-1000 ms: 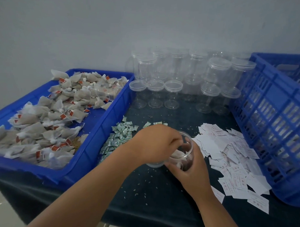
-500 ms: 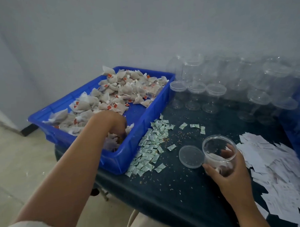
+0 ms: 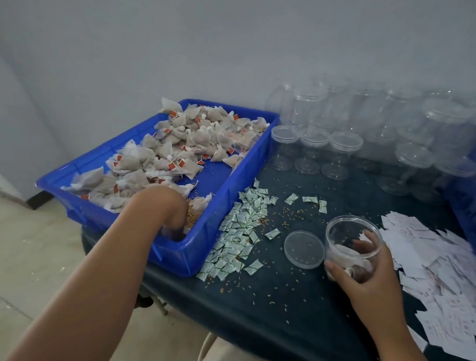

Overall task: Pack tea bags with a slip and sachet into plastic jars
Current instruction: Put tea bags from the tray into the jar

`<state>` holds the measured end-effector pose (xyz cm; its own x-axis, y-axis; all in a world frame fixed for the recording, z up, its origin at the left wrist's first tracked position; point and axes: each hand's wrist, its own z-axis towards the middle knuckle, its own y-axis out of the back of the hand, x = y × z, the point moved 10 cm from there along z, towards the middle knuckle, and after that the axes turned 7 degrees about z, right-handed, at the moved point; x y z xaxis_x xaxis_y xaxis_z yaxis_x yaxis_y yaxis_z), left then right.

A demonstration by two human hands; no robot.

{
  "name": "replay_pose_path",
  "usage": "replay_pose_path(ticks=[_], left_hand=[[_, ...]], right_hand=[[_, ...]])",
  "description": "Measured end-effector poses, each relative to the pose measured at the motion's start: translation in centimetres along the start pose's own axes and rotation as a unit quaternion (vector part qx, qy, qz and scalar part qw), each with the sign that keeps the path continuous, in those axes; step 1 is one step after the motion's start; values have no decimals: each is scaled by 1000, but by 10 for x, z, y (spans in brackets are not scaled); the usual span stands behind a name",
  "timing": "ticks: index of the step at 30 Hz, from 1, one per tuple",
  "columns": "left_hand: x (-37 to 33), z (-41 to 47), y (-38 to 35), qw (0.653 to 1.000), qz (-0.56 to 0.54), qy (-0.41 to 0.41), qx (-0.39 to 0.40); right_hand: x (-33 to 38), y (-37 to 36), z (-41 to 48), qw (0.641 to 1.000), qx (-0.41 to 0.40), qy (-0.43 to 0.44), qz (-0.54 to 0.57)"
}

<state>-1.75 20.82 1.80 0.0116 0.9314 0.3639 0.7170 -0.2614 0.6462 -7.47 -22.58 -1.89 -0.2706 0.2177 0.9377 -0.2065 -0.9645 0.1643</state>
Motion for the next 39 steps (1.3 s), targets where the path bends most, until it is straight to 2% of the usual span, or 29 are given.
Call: replay_pose_path(ticks=[4,7,10,14,16,18,21,23,25,28,31,32,33,36,37,39], left_hand=[[-3,-3,15,996,3,-9,-85],[8,-12,48,974,-66,-15,-217],[16,-30,78,922,-200,-33,-329],[9,-69,104,831,-364,-105,-408],[-10,-91,113,775,-452,-159,-412],[-44,-109,122,739,-500,-236,-385],[-116,-122,126,701,-546,-367,-274],[-161,-124,124,680,-570,-414,-203],[-198,-121,119,681,-571,-430,-160],[-228,-115,114,720,-526,-428,-148],[-237,-108,114,707,-561,-416,-113],[-236,-107,117,705,-566,-408,-126],[-235,-107,120,720,-545,-396,-166],[-241,-116,129,801,-355,-356,-325],[-245,-119,129,810,-318,-350,-347],[-245,-123,129,803,-328,-360,-343]], right_hand=[[2,0,0,1000,-1,2,-4],[3,-1,1,1000,0,3,0],[5,-2,1,1000,-1,11,-4],[5,-1,1,1000,-5,13,-1],[6,-2,1,1000,0,18,-4],[8,-4,1,1000,9,28,-6],[8,-8,0,999,27,32,-10],[8,-9,0,999,33,26,-6],[10,-9,0,999,35,25,4],[12,-6,0,999,31,24,18],[13,-3,-1,999,25,26,-4],[13,-3,-1,999,27,28,-12],[12,-3,-1,999,27,28,-14],[12,-3,-1,999,25,31,1],[13,-2,-1,999,22,33,5],[13,0,-1,999,13,31,4]])
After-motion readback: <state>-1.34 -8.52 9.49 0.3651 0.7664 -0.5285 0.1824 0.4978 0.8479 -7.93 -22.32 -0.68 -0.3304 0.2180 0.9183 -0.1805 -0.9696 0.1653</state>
